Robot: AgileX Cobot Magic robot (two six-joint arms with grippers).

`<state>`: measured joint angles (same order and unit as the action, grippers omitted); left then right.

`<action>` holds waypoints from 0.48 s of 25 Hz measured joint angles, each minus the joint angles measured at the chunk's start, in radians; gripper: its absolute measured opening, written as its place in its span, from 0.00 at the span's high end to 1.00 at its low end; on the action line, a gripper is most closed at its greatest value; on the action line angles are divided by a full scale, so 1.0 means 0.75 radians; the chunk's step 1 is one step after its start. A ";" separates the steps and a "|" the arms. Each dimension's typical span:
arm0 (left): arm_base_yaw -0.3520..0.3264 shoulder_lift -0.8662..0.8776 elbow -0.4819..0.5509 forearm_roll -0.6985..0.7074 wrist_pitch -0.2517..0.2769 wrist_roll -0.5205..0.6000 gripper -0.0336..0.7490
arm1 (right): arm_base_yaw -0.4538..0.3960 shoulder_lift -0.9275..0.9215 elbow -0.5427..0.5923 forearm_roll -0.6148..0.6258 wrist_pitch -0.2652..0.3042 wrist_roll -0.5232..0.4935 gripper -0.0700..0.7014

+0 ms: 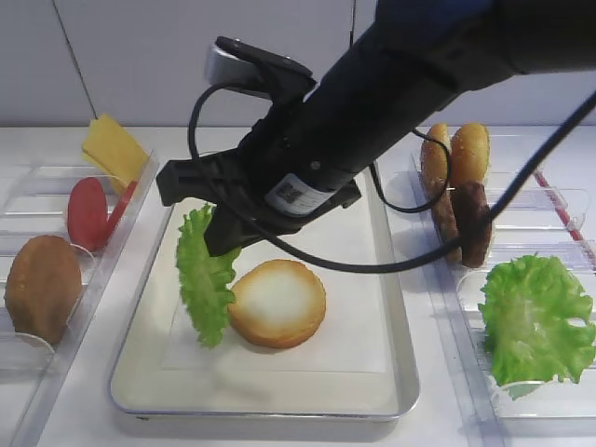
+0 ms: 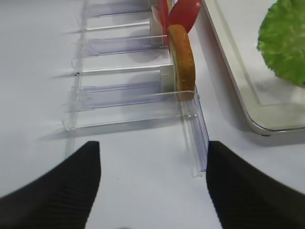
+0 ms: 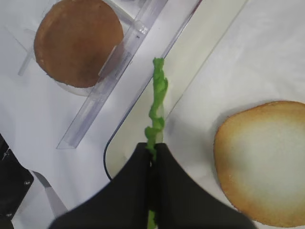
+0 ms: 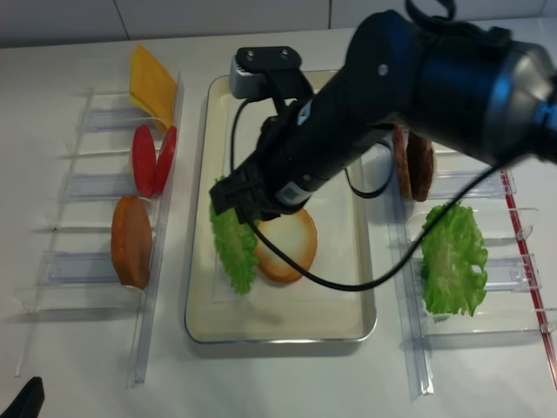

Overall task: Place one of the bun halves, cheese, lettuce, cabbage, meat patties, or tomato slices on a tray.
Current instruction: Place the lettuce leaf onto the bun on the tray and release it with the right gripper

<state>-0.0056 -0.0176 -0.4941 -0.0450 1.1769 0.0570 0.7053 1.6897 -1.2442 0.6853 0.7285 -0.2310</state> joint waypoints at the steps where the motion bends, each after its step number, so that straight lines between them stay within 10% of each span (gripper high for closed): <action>1: 0.000 0.000 0.000 0.000 0.000 0.000 0.38 | 0.000 0.017 -0.006 0.000 0.000 0.000 0.85; 12: 0.000 0.000 0.000 0.000 0.000 0.000 0.38 | 0.000 0.091 -0.013 -0.342 -0.001 0.210 0.85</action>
<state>-0.0056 -0.0176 -0.4941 -0.0450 1.1769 0.0570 0.7053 1.7581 -1.2543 0.4288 0.7280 -0.0732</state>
